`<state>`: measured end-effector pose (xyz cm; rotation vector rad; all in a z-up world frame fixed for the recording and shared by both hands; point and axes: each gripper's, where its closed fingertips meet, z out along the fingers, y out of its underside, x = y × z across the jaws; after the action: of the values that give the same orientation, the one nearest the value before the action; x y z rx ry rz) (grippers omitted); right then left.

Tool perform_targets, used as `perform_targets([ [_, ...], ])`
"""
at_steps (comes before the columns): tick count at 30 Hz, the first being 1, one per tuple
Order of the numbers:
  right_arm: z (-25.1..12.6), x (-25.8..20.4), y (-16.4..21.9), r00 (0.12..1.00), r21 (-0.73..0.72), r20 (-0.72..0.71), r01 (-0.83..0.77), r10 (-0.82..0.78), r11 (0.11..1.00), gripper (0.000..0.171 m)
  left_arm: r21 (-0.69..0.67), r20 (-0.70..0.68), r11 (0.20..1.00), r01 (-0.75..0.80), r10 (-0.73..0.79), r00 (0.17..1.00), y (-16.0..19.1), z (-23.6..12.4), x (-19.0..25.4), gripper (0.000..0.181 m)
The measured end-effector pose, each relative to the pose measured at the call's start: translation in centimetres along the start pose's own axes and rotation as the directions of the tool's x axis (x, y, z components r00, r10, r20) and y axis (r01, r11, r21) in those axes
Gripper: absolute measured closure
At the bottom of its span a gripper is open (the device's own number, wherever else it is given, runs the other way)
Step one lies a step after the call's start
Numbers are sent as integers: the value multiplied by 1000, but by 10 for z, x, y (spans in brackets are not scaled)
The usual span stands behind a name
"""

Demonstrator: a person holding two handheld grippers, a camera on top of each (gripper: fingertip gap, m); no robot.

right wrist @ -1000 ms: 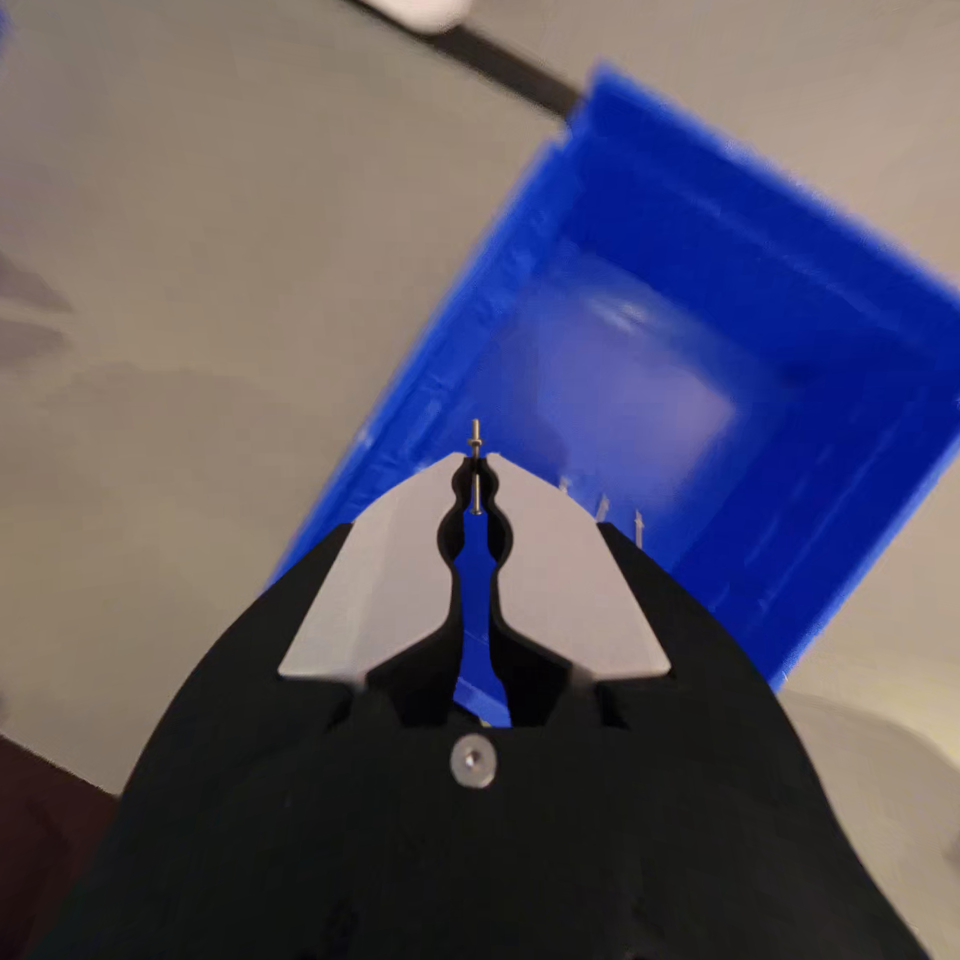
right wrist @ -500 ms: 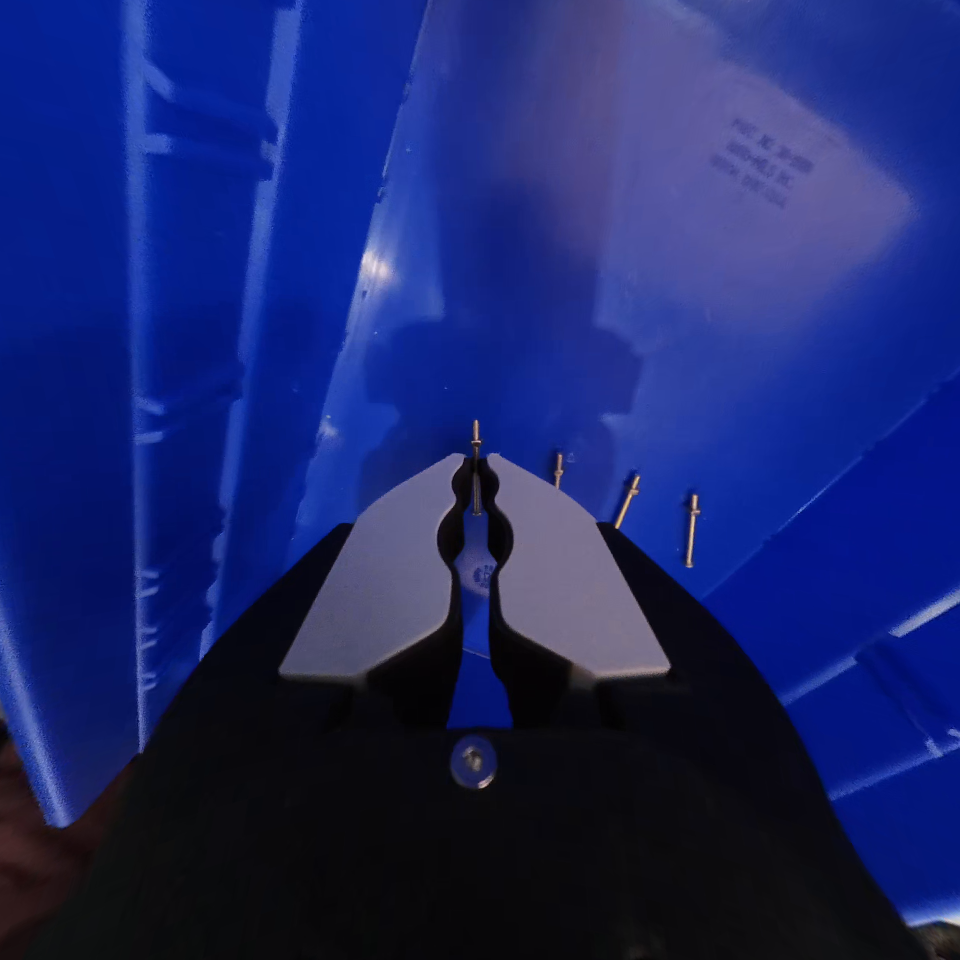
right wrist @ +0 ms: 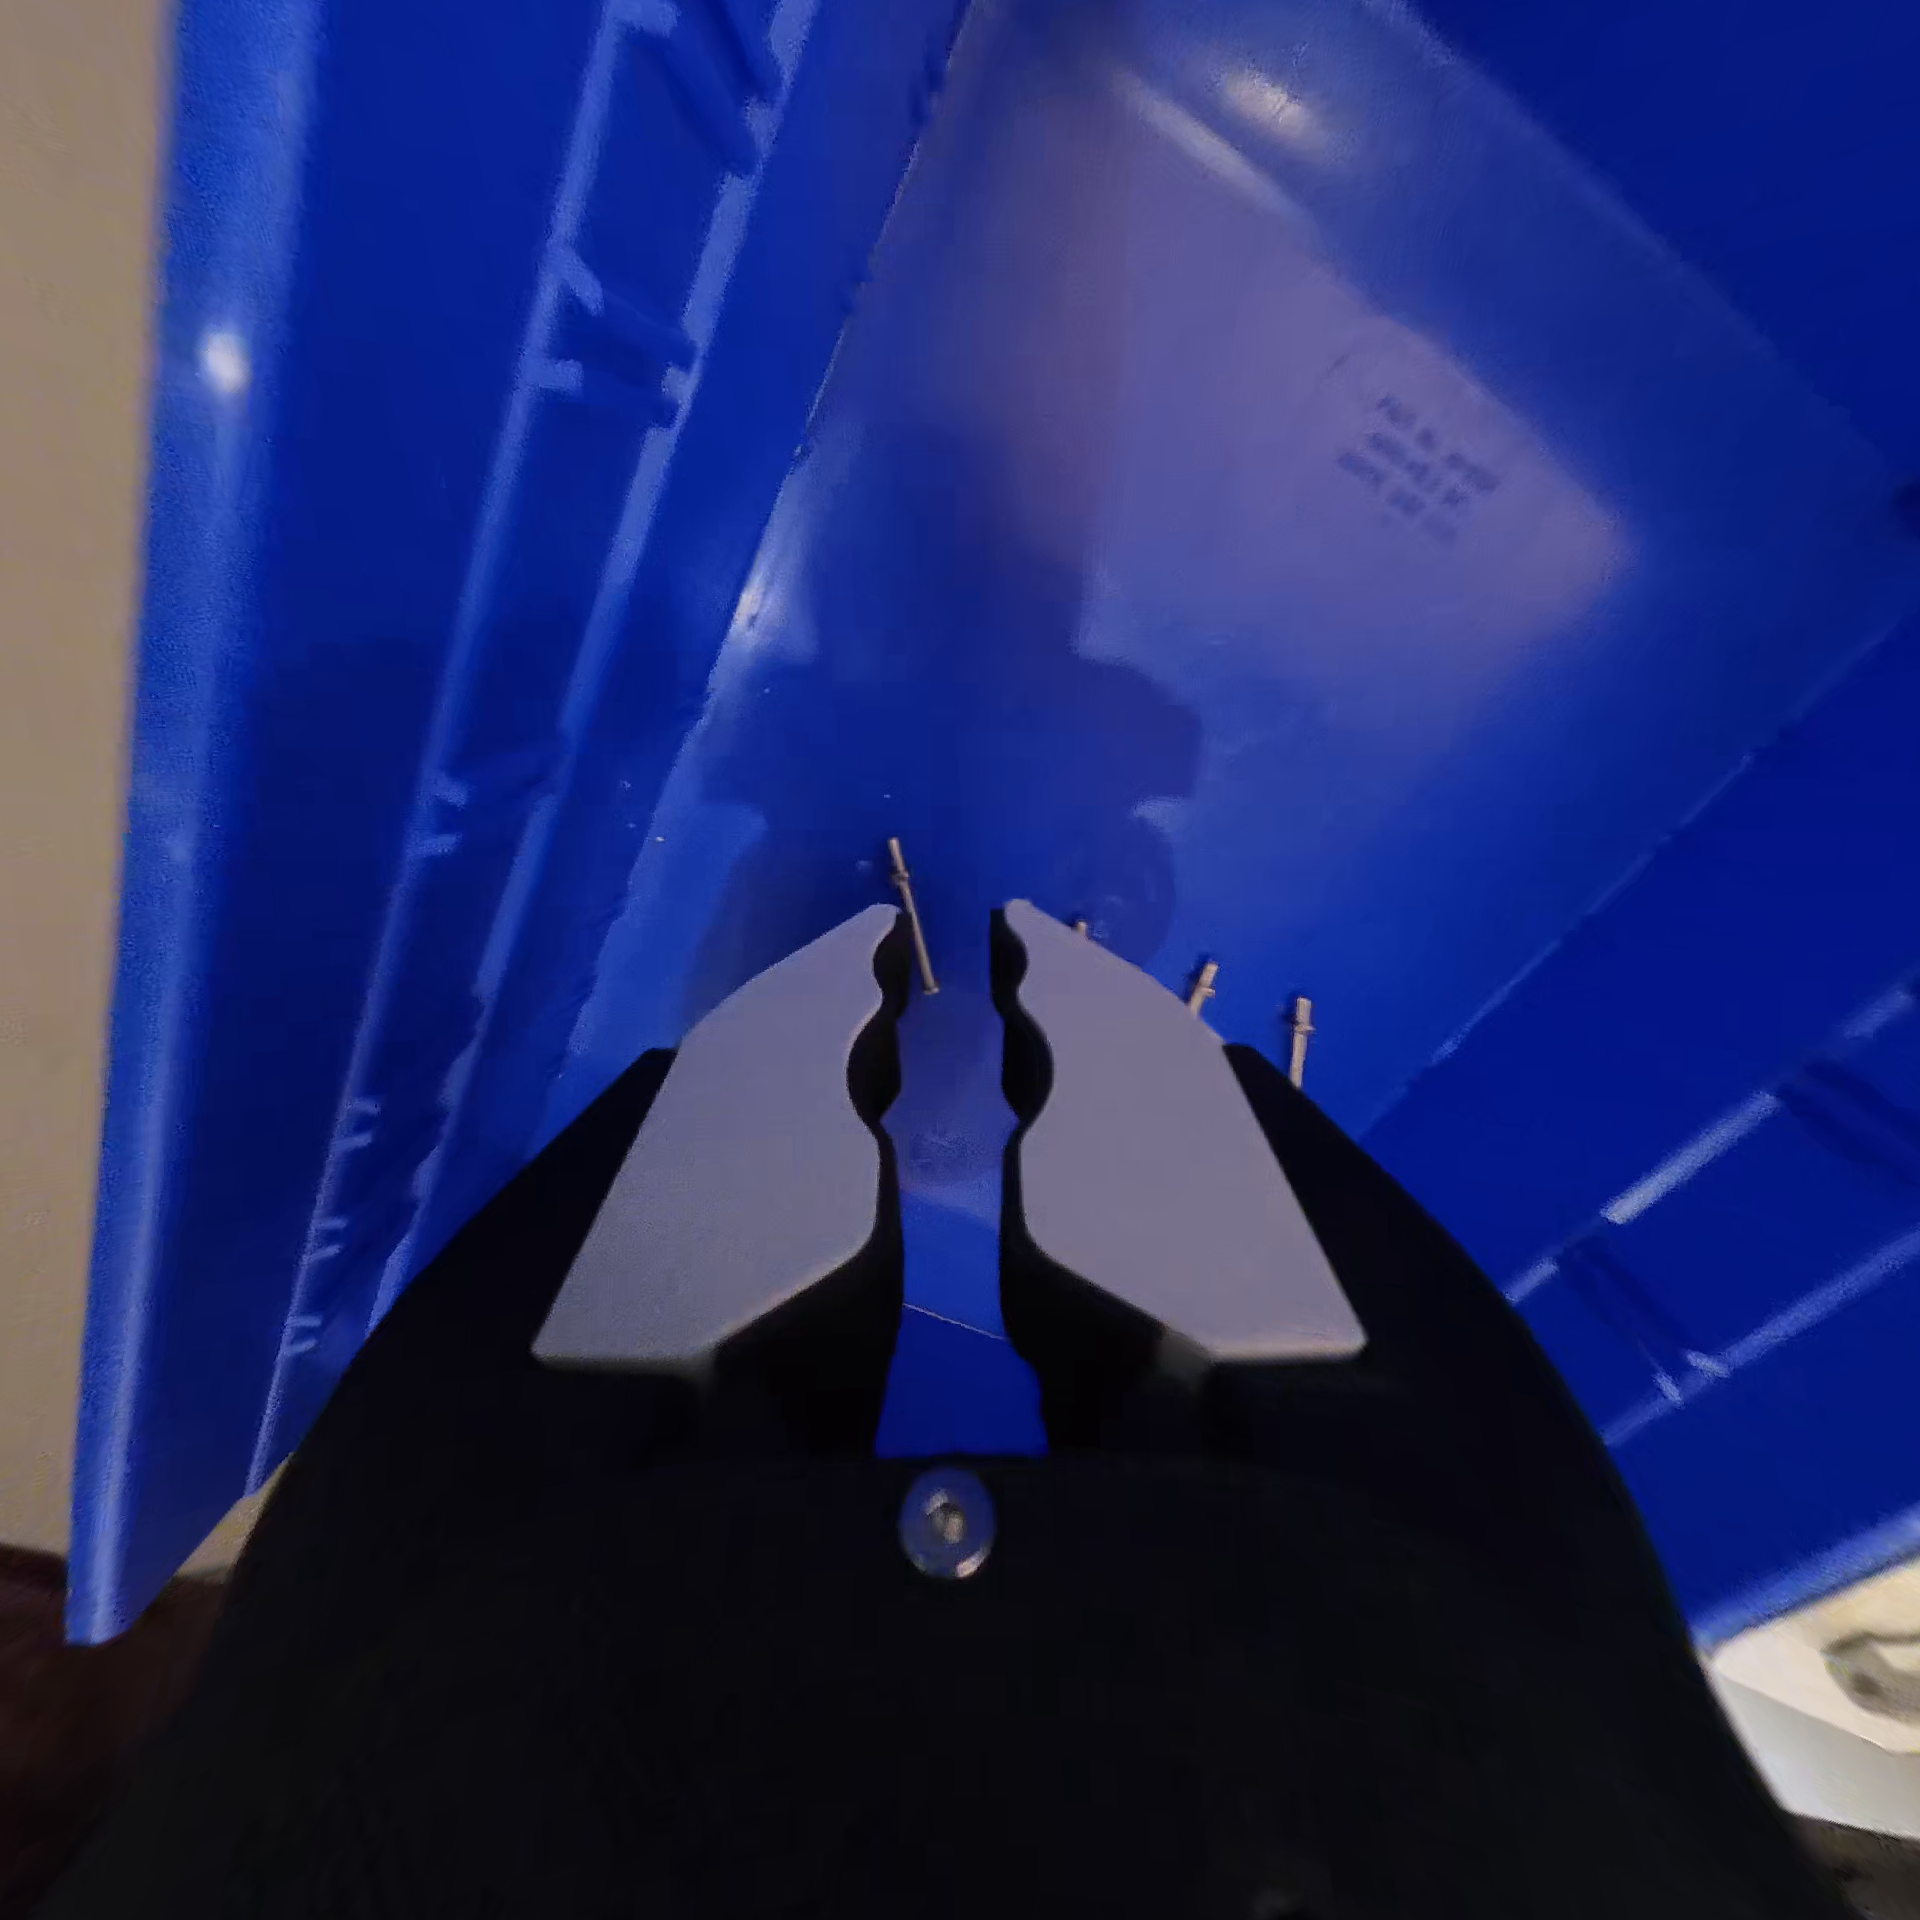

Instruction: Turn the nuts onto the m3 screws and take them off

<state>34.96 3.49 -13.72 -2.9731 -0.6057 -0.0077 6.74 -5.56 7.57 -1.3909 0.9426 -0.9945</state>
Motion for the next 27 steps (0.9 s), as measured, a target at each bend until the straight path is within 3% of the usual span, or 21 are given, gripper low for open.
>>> perform_targets([
  [5, -51, 17, -24, 974, 199, -226, 28, 18, 980, 152, -123, 123, 991, -60, 76, 990, 6, -8, -21, 167],
  [12, -103, -1, -48, 929, 388, -370, 155, -1, 908, 147, -306, 344, 951, -48, 157, 926, 14, -38, -67, 169],
  [15, -108, -10, -52, 933, 417, -358, 181, -22, 891, 147, -367, 434, 927, -83, 249, 866, 11, -53, -84, 171],
  [19, -107, -7, -53, 935, 419, -355, 177, -19, 891, 146, -429, 466, 899, -87, 302, 832, 15, -59, -92, 171],
  [27, -93, -1, -53, 941, 397, -336, 166, -25, 903, 144, -594, 548, 797, -112, 502, 669, 24, -76, -117, 169],
])
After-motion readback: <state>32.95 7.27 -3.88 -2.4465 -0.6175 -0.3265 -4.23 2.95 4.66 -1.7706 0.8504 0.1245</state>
